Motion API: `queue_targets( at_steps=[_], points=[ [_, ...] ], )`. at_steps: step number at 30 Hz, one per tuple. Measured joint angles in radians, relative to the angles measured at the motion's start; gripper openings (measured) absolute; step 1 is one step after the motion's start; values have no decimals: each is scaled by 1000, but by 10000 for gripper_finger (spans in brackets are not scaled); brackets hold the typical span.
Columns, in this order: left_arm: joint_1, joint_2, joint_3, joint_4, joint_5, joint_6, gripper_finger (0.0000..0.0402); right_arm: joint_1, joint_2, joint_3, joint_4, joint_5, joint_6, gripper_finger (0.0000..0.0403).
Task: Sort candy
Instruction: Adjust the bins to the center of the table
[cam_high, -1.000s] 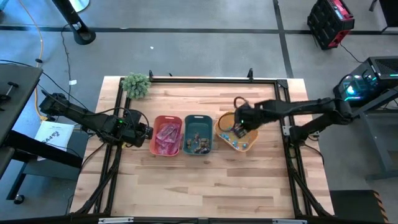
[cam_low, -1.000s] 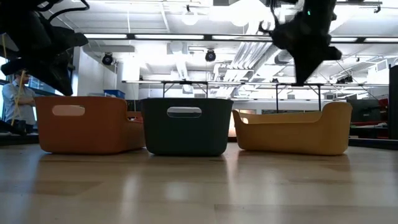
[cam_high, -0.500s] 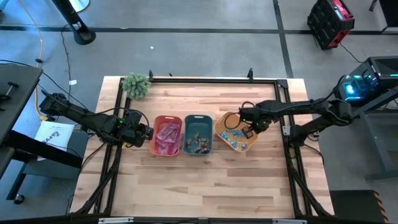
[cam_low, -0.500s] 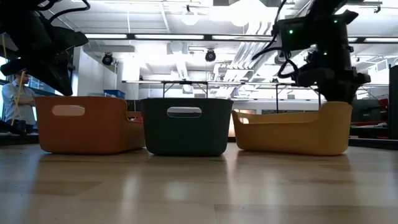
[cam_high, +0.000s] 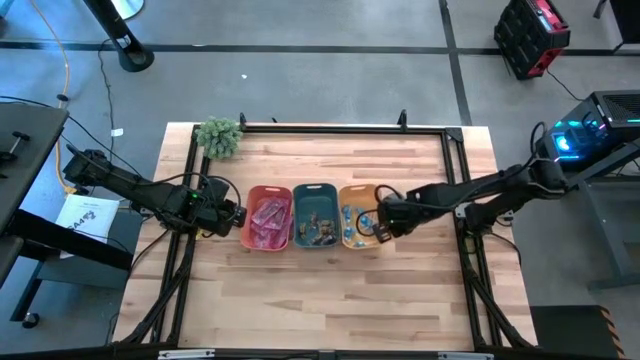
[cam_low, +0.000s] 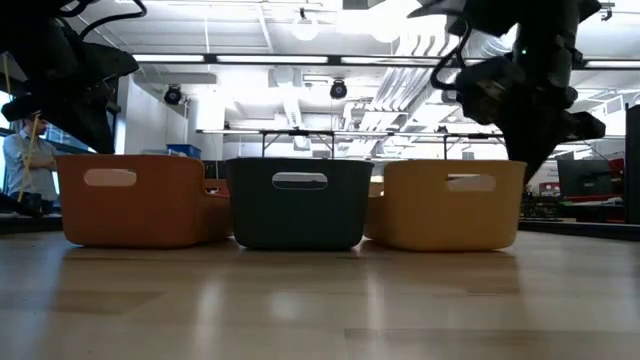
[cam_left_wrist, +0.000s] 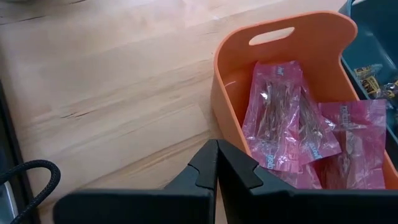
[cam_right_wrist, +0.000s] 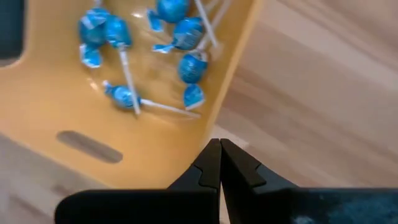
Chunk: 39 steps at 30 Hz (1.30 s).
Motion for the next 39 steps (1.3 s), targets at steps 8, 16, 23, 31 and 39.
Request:
queue_targets(
  at_steps=[8,16,23,31,39],
  points=[
    [0,0,0,2,1,-4,0,49,0,0,82,11,37,0],
    [1,-2,0,192,12,258,0,60,-56,0,-19,74,57,0],
    [40,59,-2,-46,176,243,0,52,-111,0,-51,143,64,0],
    [23,57,-1,117,257,832,0,3,-112,0,-40,137,-24,0],
    [80,76,-75,140,315,812,0,3,-112,0,-38,134,-39,0]
  ],
)
